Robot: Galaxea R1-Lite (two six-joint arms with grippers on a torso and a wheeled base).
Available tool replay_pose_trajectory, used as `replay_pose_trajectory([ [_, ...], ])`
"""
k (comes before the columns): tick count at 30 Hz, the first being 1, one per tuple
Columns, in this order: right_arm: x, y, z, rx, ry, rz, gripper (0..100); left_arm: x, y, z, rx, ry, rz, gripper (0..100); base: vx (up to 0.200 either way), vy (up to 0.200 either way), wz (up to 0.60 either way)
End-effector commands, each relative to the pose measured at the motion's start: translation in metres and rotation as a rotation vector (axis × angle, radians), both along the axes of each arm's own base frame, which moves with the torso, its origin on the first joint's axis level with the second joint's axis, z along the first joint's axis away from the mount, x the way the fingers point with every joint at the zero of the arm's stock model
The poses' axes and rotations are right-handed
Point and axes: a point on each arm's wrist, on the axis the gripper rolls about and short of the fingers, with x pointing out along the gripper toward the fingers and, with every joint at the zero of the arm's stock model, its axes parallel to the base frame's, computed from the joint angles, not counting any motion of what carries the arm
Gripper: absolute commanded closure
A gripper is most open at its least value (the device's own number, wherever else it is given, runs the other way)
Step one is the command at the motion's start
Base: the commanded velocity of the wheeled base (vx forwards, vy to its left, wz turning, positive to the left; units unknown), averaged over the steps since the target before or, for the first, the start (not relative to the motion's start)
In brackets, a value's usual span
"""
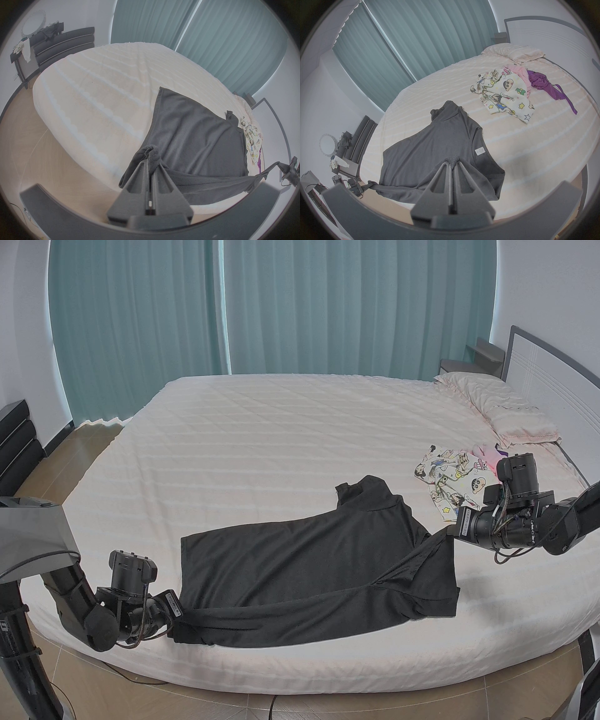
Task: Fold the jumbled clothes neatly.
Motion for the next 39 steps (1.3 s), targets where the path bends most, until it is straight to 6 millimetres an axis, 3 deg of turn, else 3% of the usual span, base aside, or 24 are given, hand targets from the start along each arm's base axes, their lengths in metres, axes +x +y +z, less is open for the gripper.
replay_pose_trajectory([
  [1, 0.013, 0.003, -0.011, -0.008, 0.018, -0.011, 100, 0.015, -0.002, -0.017, 0.007, 0.028, 0.002, 100, 0.000, 0.000, 0.00],
  [7, 0.024, 0.006, -0.014, -0.004, 0.012, -0.012, 100, 0.025, 0.000, -0.025, 0.008, 0.030, 0.017, 100, 0.000, 0.000, 0.00],
  [28, 0.057, 0.013, -0.057, -0.013, -0.019, -0.087, 100, 0.045, 0.001, -0.029, -0.008, -0.004, 0.036, 100, 0.000, 0.000, 0.00],
  [29, 0.058, 0.013, -0.058, -0.004, -0.020, -0.093, 0, 0.046, 0.001, -0.029, -0.010, -0.006, 0.035, 100, 0.000, 0.000, 0.00],
  [30, 0.058, 0.013, -0.058, -0.004, -0.020, -0.093, 0, 0.046, 0.001, -0.029, -0.010, -0.006, 0.035, 100, 0.000, 0.000, 0.00],
  [31, 0.062, 0.014, -0.060, 0.021, -0.020, -0.107, 0, 0.047, 0.001, -0.029, -0.015, -0.009, 0.040, 0, 0.000, 0.000, 0.00],
  [39, 0.069, 0.014, -0.067, 0.160, 0.026, -0.212, 0, 0.043, 0.012, -0.020, -0.102, -0.013, 0.083, 0, 0.000, 0.000, 0.00],
])
